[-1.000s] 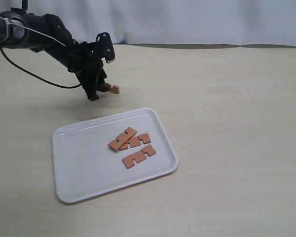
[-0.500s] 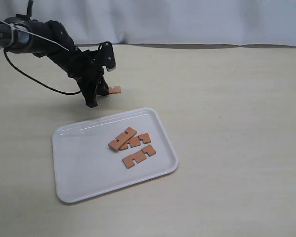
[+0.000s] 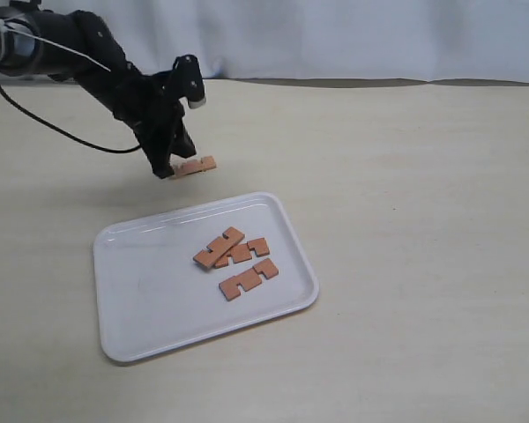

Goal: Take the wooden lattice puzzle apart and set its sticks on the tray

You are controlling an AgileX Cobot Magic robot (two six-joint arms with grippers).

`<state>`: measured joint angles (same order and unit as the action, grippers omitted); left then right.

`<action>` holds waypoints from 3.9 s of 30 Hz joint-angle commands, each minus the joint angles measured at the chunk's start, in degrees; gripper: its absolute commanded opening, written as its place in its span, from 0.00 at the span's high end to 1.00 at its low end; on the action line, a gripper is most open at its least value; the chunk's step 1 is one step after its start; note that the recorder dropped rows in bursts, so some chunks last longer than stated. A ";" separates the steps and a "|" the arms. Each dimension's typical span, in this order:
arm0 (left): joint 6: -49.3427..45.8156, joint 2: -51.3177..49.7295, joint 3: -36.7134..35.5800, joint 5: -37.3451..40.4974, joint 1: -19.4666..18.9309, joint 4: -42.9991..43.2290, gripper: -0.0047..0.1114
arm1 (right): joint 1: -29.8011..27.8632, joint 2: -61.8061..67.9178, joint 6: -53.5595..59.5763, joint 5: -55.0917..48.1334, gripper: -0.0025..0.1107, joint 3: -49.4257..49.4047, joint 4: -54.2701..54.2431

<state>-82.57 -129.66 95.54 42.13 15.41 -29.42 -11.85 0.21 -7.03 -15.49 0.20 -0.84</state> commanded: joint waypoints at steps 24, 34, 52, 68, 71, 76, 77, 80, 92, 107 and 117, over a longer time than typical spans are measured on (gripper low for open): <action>22.55 -2.54 0.11 -3.50 0.35 0.27 0.48 | 0.04 -0.21 -0.01 0.57 0.94 -0.20 0.05; 22.45 -4.93 0.11 -3.76 0.35 0.40 0.56 | 0.04 -0.21 -0.01 0.57 0.94 -0.20 0.05; 23.96 -0.17 0.11 -2.22 0.35 4.83 0.96 | 0.04 -0.21 -0.01 0.57 0.94 -0.20 0.05; 24.33 7.10 -0.94 21.65 2.25 3.24 0.96 | 0.04 -0.21 -0.01 0.57 0.94 -0.20 0.05; 24.33 7.10 -3.33 22.32 5.24 4.30 0.96 | 0.04 -0.21 -0.01 0.57 0.94 -0.20 0.05; 24.19 7.10 -6.71 18.57 10.11 5.46 0.96 | 0.04 -0.21 -0.01 0.57 0.94 -0.20 0.05; 24.19 7.10 -7.16 17.05 10.83 5.86 0.96 | 0.04 -0.21 -0.01 0.57 0.94 -0.20 0.05; 24.19 7.10 -8.00 14.17 12.20 5.41 0.96 | 0.04 -0.21 -0.01 0.57 0.94 -0.20 0.05; 24.19 7.10 -8.09 8.95 13.27 2.19 0.55 | 0.04 -0.21 -0.01 0.57 0.94 -0.20 0.05; 33.28 8.60 -7.86 7.73 13.27 5.98 0.96 | 0.04 -0.21 -0.01 0.57 0.94 -0.20 0.05; 55.80 19.71 -7.84 11.44 5.58 4.59 0.96 | 0.04 -0.21 -0.01 0.57 0.94 -0.20 0.05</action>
<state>-29.57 -113.02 89.39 51.80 23.12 -23.15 -11.85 0.21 -7.03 -15.49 0.20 -0.84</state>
